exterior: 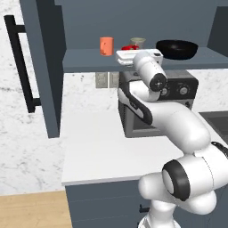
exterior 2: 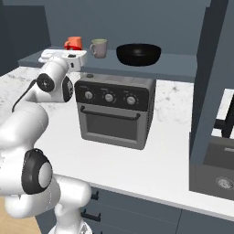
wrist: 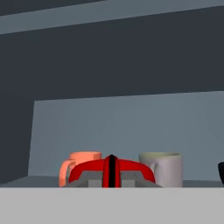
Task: Gather all objects into one cabinet and sort the glasses and bowls to opposite sides.
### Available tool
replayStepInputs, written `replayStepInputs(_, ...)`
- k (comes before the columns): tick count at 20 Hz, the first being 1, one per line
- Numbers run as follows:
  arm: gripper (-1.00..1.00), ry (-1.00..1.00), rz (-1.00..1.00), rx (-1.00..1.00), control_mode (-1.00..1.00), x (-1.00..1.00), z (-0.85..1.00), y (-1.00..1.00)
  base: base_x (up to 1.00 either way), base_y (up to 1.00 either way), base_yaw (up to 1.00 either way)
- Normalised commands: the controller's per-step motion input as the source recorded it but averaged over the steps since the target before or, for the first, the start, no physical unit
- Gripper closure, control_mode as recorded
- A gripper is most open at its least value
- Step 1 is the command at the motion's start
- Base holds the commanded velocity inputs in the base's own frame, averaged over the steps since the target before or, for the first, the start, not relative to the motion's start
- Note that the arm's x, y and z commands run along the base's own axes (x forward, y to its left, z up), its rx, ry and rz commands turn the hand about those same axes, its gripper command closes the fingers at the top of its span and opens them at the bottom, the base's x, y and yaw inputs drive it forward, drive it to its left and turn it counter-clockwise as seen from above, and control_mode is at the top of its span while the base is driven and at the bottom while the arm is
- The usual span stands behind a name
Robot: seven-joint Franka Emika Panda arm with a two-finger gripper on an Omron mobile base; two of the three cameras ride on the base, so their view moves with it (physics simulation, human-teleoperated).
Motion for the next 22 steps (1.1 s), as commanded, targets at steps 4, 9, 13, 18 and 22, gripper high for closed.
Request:
replayStepInputs(4,1.00,-0.05,0.00,0.00,-1.00,0.14,-0.04,0.00,0.00,0.00,0.00)
replayStepInputs(9,1.00,-0.08,0.00,0.00,-1.00,0.03,-0.01,0.00,0.00,0.00,0.00)
replayStepInputs(13,1.00,-0.12,0.00,0.00,-1.00,0.00,0.00,0.00,0.00,0.00,0.00)
replayStepInputs(18,1.00,-0.10,0.00,0.00,-1.00,0.17,-0.05,0.00,0.00,0.00,0.00)
replayStepInputs(22,1.00,-0.06,0.00,0.00,-1.00,0.36,-0.15,0.00,0.00,0.00,0.00)
